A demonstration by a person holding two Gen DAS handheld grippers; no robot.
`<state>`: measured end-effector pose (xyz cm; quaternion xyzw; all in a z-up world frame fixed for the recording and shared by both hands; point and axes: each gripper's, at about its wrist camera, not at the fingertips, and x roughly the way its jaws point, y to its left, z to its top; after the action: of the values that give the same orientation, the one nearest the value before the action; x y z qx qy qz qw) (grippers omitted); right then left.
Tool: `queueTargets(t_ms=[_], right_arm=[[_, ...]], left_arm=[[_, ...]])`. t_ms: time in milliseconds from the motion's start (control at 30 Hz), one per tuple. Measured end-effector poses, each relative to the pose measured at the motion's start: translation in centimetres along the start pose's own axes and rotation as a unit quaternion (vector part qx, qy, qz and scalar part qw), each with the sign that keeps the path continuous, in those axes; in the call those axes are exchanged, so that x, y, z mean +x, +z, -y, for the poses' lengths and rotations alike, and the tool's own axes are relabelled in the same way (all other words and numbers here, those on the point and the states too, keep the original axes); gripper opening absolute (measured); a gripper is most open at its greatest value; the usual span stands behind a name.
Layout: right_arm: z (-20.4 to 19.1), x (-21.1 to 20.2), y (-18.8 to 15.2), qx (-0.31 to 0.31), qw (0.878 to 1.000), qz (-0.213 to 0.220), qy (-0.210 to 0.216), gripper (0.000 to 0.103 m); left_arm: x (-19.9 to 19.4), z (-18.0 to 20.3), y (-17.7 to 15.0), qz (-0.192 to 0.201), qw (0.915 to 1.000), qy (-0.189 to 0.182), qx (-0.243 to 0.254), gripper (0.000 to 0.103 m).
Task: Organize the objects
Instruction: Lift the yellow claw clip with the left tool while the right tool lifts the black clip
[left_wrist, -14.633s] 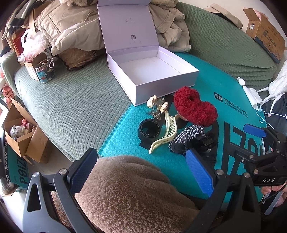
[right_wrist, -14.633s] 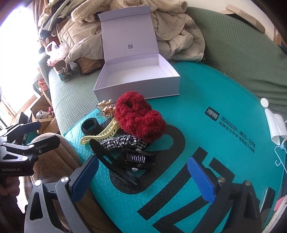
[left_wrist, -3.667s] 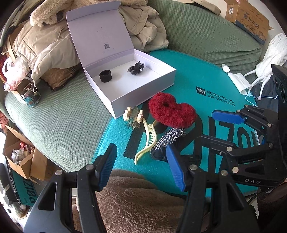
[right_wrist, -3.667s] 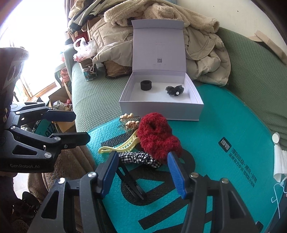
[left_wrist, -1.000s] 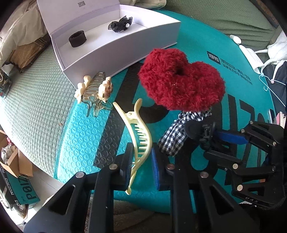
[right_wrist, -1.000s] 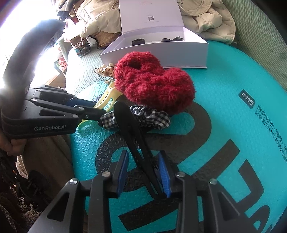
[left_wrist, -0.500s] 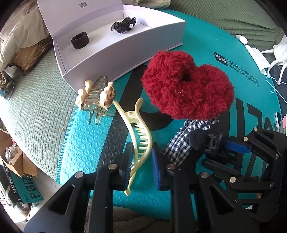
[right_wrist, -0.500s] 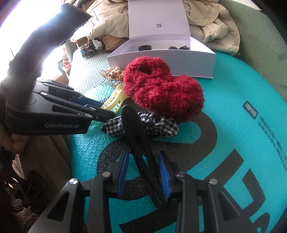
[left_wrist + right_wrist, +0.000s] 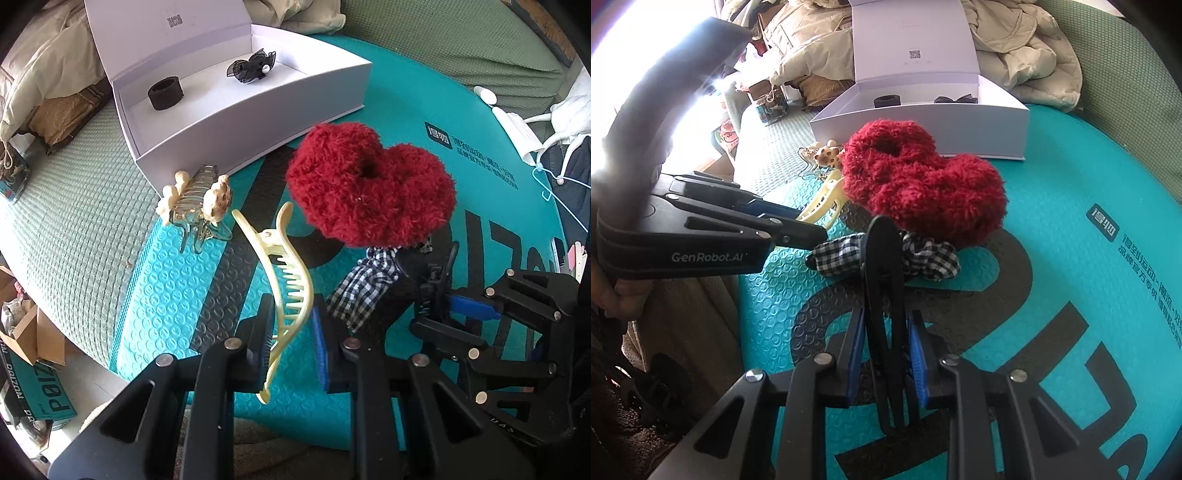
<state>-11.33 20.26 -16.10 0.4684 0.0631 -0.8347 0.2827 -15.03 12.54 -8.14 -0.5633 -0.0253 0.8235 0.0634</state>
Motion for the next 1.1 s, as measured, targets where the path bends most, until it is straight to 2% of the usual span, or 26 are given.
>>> queueTargets(t_ms=[133, 233, 367, 433, 533, 667, 1100], right_arm=[[0.1, -0.6, 0.0, 0.005, 1.0, 0.004, -0.003, 0.022], [-0.1, -1.2, 0.0, 0.003, 1.0, 0.008, -0.004, 0.022], [-0.5, -2.1, 0.1, -0.001, 1.0, 0.013, -0.003, 0.022], [-0.8, -2.4, 0.2, -0.003, 1.0, 0.017, -0.002, 0.022], [-1.2, -2.9, 0.3, -0.005, 1.0, 0.021, 0.0, 0.022], [-1.9, -3.5, 0.6, -0.01, 1.0, 0.026, 0.004, 0.022], [-4.0, -6.4, 2.2, -0.034, 0.998, 0.052, 0.004, 0.022]], left_arm=[[-0.8, 0.2, -0.2, 0.005, 1.0, -0.007, -0.003, 0.018], [-1.9, -0.8, -2.0, 0.013, 0.9999, -0.01, -0.001, 0.018], [-3.3, -0.4, -2.3, 0.025, 0.9996, -0.009, 0.002, 0.018], [-3.9, -2.0, -3.5, 0.03, 0.9995, -0.008, 0.003, 0.018], [-4.4, -1.8, -4.0, 0.036, 0.9993, -0.004, 0.004, 0.018], [-4.4, -2.4, -3.1, 0.047, 0.9989, -0.001, 0.002, 0.018], [-10.1, -2.3, -4.5, 0.088, 0.996, 0.016, 0.003, 0.018]])
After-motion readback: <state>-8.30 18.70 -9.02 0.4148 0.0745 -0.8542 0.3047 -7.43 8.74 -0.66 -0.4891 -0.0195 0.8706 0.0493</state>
